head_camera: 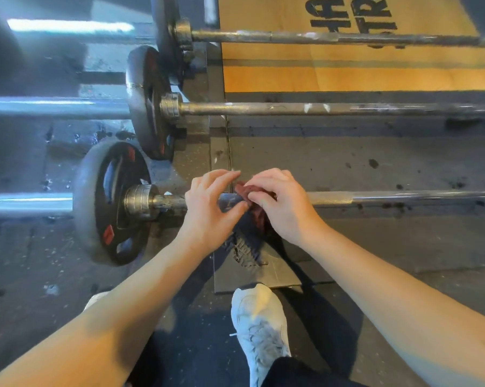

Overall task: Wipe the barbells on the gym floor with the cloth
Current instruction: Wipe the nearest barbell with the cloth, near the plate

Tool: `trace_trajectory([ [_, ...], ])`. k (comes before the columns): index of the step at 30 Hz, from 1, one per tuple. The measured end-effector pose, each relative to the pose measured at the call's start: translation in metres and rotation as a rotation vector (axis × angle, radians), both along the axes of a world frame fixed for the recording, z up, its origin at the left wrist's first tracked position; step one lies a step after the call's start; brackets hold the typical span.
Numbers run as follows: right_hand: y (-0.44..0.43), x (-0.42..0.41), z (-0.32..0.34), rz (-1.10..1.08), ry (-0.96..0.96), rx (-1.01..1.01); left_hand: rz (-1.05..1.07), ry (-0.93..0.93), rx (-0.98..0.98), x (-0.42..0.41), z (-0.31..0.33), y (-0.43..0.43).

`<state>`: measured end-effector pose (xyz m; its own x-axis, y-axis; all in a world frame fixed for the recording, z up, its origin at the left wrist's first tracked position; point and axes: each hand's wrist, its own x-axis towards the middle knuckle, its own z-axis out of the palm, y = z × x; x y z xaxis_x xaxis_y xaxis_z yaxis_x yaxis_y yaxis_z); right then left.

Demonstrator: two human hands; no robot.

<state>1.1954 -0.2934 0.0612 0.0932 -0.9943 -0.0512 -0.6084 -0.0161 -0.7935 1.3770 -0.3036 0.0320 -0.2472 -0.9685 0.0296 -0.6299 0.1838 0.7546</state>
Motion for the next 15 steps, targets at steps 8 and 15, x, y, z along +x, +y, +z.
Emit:
trace_trajectory([
  [8,-0.014,-0.019,0.037,0.312,0.18,0.012,0.075,-0.029,-0.038,0.01,0.037,0.013],
  [15,-0.013,-0.008,0.109,0.579,0.39,0.063,0.272,-0.143,0.13,-0.007,0.099,0.053],
])
